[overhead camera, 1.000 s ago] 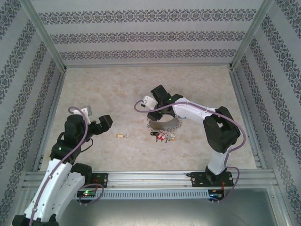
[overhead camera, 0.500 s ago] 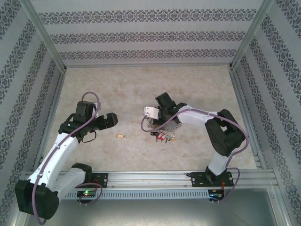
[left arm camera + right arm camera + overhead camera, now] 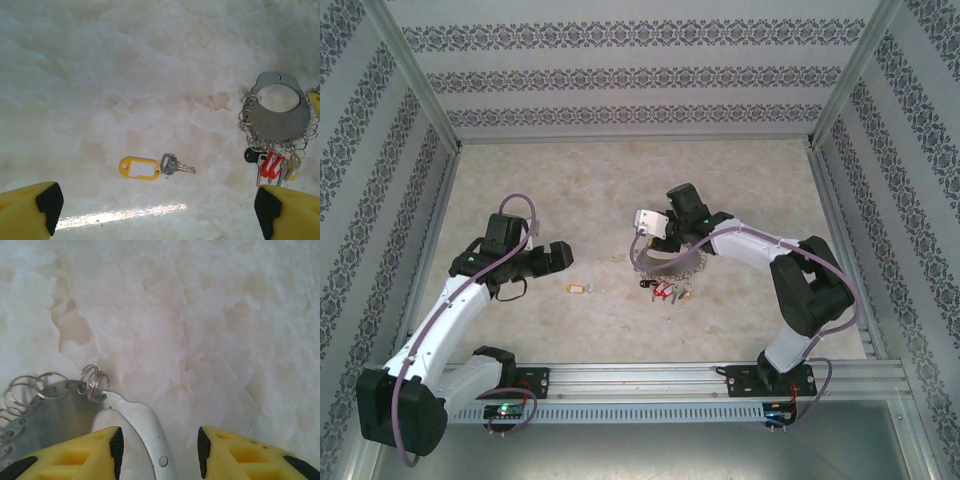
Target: Put the keys on the keyring
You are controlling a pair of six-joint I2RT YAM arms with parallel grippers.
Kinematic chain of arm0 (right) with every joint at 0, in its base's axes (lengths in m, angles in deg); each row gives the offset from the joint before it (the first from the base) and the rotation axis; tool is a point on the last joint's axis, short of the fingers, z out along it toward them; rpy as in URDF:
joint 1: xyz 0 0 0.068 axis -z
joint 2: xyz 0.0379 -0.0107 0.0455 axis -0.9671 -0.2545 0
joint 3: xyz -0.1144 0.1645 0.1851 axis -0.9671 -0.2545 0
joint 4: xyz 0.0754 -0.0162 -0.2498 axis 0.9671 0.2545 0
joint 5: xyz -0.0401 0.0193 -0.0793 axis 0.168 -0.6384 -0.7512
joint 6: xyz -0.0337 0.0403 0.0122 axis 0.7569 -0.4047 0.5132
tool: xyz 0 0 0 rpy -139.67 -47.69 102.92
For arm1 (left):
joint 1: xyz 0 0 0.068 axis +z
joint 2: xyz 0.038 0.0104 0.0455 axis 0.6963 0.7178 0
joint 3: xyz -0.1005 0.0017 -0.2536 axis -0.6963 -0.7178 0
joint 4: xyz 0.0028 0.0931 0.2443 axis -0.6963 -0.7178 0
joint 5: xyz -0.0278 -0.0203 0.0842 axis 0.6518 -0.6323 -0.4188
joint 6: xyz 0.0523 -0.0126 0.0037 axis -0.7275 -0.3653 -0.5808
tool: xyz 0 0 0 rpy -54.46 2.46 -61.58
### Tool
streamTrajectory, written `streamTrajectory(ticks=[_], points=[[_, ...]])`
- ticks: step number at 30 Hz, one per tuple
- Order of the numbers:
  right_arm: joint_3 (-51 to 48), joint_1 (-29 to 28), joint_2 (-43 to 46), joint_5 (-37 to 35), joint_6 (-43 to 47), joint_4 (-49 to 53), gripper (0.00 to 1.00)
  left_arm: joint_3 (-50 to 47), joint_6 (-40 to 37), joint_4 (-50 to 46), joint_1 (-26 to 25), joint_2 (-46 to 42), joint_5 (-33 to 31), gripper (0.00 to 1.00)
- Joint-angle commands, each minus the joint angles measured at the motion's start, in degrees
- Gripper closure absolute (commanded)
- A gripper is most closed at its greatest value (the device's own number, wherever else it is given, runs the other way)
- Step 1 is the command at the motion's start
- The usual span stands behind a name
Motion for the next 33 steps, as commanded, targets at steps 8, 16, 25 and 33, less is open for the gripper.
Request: streamTrajectory(ticks=[8, 16, 25, 33], points=[[4.2, -1.4, -8.5, 1.3, 7.5, 4.1, 0.61, 1.0, 0.7, -1.3, 0.8, -0.1, 0.4, 0.01], [7.8, -2.8, -12.6, 1.3, 9.0, 4.4, 0.74, 0.5, 0.9, -1.4, 0.8, -0.4, -0.6, 0.01], [9.6, -4.9, -14.5, 1.4, 11.9, 6.2, 0.67, -0.4, 1.3, -0.5, 0.7, -0.3, -0.8, 0.01], [10.2, -5.0, -12.8, 4.0, 12.4, 9.1, 0.63, -0.7, 1.6, 0.2, 0.7, -0.1, -0.8, 0.01]])
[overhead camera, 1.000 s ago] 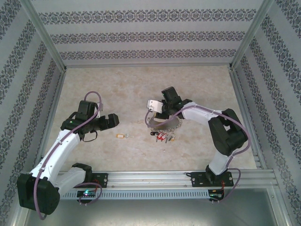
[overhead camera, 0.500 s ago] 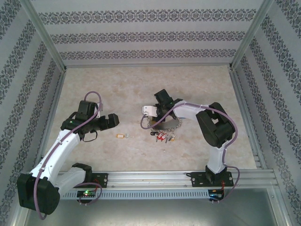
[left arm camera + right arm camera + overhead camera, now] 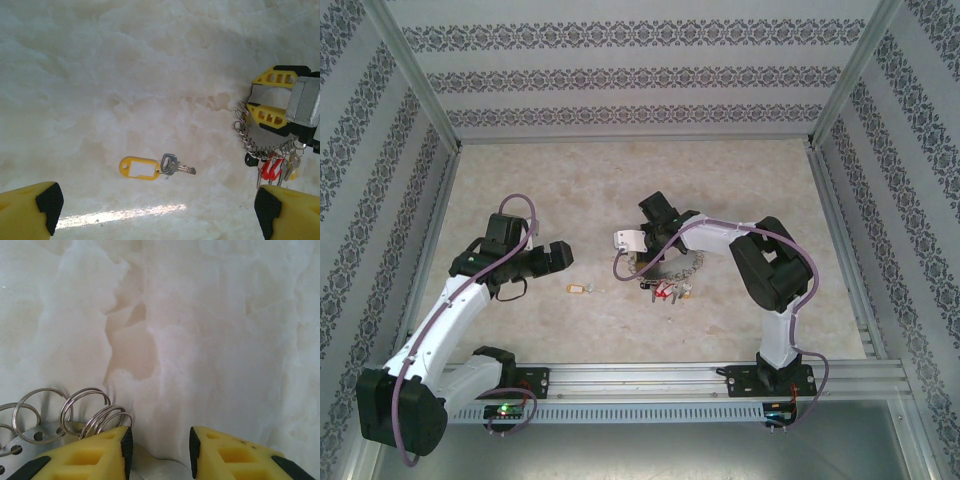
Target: Put the keys on the keyring
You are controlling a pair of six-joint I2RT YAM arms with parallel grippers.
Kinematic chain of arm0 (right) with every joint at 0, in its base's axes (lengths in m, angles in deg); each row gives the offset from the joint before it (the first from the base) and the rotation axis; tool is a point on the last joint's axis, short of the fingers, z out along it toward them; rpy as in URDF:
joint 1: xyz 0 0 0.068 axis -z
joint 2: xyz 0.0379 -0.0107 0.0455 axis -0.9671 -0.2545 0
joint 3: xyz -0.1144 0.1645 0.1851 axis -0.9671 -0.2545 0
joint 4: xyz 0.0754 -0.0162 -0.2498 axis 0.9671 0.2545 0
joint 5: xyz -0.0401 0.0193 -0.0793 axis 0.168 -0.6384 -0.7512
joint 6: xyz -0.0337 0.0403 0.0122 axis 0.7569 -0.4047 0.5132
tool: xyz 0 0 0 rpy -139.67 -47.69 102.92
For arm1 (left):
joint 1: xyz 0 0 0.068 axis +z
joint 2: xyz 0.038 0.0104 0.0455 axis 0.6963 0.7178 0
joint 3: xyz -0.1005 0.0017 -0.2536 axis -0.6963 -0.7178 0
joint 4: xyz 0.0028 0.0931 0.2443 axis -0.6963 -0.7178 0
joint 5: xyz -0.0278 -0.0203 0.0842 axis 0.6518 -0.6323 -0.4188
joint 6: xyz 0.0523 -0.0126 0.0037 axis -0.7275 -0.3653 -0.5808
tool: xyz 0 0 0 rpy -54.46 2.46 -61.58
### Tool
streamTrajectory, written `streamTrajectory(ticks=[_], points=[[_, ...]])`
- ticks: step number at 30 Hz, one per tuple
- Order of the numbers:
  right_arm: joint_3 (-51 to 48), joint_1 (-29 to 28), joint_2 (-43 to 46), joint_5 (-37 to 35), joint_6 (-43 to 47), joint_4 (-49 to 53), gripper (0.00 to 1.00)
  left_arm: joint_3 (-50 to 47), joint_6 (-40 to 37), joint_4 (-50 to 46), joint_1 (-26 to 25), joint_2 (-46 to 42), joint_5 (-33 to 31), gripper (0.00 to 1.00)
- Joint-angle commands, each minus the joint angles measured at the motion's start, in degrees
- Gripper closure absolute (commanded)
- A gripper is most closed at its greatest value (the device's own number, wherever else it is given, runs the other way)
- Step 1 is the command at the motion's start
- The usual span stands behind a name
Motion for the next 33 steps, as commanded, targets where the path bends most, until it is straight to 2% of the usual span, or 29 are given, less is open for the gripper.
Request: streamTrajectory(ticks=[1, 6, 12, 22, 33], points=[[1.5, -0.1, 1.0, 2.7, 1.9, 4.1, 0.62, -0.7, 1.2, 0.3, 0.7, -0.1, -0.6, 0.01], [1.7, 1.5, 2.5, 6.0, 3.4, 7.2, 0.62, -0.7, 1.2, 0.2, 0.7, -0.1, -0.4, 0.01], [-0.6, 2.1, 2.9, 3.9, 7.3, 4.8, 0.63, -1.0, 1.2, 0.5, 0.7, 0.0, -0.6, 0.01], [1.1, 1.9, 1.7, 6.4, 8.6, 8.6, 0.63, -1.0, 1.3, 0.2, 0.7, -0.3, -0.9, 0.01], [1.0, 0.2, 0.1, 3.5, 8.4, 7.4, 0.61, 0.0, 0.9, 0.5, 0.7, 0.8, -0.9, 0.01]])
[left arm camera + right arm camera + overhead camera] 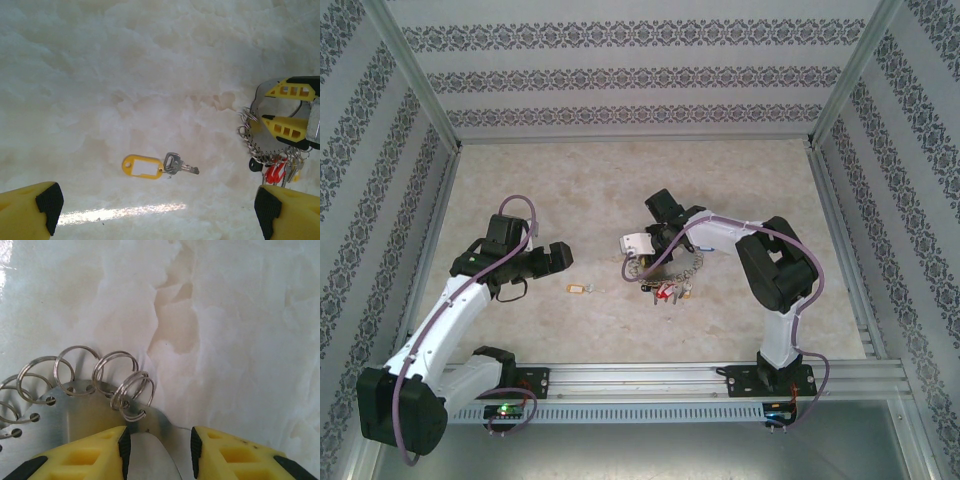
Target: Put the keys on the keyring
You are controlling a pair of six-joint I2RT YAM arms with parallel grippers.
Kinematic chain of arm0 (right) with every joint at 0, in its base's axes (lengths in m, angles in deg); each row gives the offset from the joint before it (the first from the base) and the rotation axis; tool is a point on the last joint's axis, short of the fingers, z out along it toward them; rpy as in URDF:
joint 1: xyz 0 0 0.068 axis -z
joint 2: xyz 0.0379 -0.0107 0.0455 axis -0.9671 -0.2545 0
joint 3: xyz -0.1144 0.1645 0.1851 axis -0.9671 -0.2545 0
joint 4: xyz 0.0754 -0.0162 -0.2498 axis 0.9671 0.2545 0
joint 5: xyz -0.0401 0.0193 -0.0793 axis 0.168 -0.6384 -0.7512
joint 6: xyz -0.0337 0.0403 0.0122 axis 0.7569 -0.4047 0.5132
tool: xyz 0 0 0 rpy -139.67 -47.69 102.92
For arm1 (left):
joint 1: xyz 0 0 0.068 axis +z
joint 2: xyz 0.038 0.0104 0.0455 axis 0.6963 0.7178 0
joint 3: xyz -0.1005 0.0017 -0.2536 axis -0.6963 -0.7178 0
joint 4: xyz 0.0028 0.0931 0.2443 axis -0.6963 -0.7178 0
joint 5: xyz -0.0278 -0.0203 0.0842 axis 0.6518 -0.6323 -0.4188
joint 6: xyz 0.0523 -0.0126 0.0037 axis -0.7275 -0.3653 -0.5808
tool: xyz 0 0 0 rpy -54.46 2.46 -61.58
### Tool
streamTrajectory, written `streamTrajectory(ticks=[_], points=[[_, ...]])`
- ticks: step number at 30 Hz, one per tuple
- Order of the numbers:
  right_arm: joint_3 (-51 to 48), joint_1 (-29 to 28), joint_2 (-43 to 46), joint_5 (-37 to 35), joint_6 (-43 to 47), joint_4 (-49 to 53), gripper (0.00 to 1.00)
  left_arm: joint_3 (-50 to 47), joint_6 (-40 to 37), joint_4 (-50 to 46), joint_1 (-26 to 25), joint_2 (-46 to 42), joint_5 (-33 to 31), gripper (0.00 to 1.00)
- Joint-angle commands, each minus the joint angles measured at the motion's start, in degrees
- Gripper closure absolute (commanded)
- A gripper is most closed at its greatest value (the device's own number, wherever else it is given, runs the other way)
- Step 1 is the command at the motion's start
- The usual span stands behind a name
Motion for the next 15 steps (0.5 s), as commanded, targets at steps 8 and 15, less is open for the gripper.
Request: streamTrajectory(ticks=[8, 15], points=[[0.7, -3.0, -3.1, -2.6, 0.1, -1.6, 0.60, 0.3, 0.6, 0.8, 0.8, 0.6, -0.4, 0.01], [0.3, -2.8, -2.4, -3.2, 0.1, -2.3, 0.65, 0.1, 0.6, 0.7, 0.8, 0.5, -0.4, 0.01]])
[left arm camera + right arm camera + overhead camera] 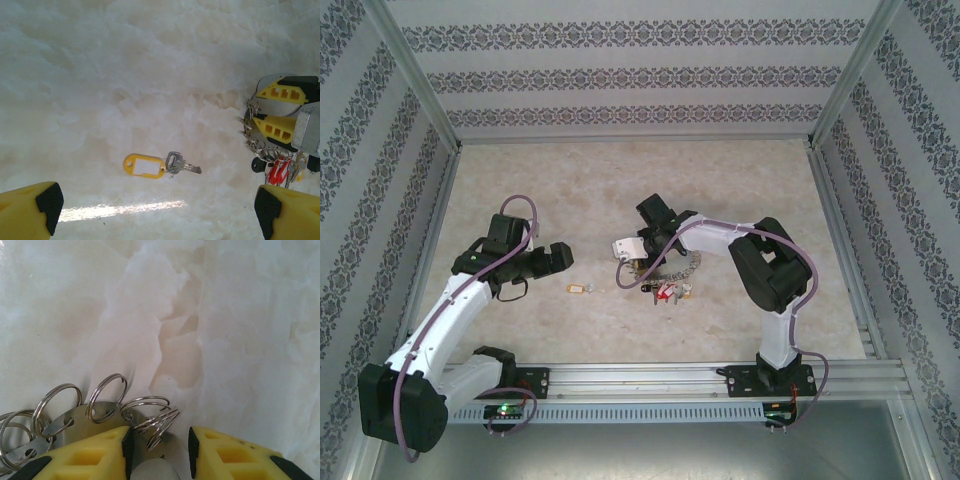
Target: Put the keys on the keyring
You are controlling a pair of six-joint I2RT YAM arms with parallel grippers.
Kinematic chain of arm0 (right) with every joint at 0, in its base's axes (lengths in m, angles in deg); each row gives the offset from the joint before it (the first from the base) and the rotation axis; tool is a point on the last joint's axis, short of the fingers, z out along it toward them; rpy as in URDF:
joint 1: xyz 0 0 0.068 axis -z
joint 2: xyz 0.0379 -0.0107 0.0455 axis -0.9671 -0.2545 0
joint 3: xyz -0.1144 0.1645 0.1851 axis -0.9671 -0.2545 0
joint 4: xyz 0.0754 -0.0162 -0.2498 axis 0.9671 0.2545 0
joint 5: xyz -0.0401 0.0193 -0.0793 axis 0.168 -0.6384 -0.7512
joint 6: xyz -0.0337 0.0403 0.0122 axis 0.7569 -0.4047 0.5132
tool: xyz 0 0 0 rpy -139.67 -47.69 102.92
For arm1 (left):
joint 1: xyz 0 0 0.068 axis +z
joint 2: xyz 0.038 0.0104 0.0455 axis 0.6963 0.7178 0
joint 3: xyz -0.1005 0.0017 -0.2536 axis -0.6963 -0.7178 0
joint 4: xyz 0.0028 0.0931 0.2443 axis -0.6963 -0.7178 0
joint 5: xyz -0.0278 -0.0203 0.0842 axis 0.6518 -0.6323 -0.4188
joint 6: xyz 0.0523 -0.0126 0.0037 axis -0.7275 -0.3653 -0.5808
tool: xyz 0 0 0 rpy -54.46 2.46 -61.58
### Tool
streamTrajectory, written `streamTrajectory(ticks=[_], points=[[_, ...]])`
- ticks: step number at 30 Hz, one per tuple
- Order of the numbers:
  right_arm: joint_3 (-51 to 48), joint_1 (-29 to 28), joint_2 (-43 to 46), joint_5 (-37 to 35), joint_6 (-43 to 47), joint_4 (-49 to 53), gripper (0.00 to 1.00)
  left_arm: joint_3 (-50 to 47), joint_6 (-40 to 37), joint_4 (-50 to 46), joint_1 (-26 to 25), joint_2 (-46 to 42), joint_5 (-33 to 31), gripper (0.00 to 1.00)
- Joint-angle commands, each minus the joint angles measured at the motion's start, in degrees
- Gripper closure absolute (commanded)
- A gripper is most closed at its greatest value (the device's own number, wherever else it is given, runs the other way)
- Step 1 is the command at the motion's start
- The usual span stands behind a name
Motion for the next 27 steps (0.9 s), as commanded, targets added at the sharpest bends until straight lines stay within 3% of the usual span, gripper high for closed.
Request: streamTrajectory(ticks=[1, 9, 23, 27], points=[[0.2, -0.2, -0.8, -1.4, 0.2, 0.5, 0.65, 0.2, 0.6, 0.7, 0.7, -0.2, -0.5, 0.01], [0.0, 0.8, 0.3, -1.1, -0.6, 0.5, 0.66, -0.2, 0.8, 0.7, 0.7, -0.2, -0.5, 0.01], [1.7, 2.9, 1.2, 3.0, -3.7, 5.2, 0.59, -0.3, 1.1, 1.0, 0.7, -0.3, -0.4, 0.01], [1.7, 2.9, 0.9, 2.3, -3.1, 5.4, 0.62, -0.3, 1.3, 1.0, 0.7, -0.2, -0.3, 0.01]])
